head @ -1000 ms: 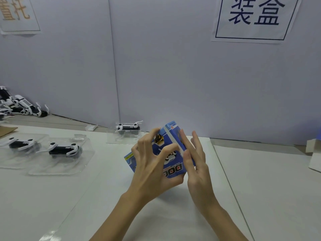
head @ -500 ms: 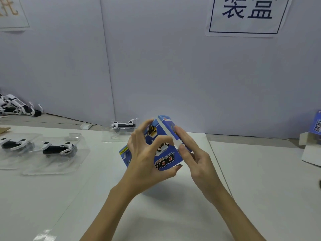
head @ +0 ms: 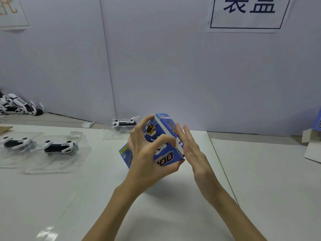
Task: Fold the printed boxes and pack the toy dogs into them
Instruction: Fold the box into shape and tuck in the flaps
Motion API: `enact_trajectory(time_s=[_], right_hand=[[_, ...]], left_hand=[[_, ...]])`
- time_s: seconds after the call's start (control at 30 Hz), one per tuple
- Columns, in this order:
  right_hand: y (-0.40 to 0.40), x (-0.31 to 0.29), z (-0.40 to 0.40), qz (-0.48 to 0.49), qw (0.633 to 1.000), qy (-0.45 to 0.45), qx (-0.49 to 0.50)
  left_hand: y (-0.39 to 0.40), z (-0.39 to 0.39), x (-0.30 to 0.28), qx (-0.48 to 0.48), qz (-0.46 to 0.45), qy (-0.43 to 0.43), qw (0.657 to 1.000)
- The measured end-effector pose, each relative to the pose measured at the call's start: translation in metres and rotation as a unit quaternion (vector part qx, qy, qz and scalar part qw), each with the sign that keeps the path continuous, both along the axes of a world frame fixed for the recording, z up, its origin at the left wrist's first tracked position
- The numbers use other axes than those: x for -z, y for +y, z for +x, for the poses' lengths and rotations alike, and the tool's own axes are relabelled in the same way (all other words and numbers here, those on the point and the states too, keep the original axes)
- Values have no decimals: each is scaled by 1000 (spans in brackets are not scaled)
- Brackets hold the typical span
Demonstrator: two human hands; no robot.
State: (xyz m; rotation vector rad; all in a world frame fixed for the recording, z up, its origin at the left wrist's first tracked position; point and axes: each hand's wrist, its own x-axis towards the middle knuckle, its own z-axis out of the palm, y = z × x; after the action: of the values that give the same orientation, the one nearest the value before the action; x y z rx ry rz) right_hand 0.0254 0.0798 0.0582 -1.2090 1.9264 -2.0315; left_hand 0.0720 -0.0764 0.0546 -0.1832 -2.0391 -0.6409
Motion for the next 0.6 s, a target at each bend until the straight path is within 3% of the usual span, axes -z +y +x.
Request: enact_trajectory(time_s=[0.33,0.5,0.6], right_hand=[[-16,17,3,-29,991,90,90],[-12,16,-2,-42,992,87,79],[-10,20,-5,-18,987,135,86]], left_hand=[[1,6,-6,44,31,-39,998],[1,5,-5,40,28,-20,999],[1,3,-1,31,30,1,999]])
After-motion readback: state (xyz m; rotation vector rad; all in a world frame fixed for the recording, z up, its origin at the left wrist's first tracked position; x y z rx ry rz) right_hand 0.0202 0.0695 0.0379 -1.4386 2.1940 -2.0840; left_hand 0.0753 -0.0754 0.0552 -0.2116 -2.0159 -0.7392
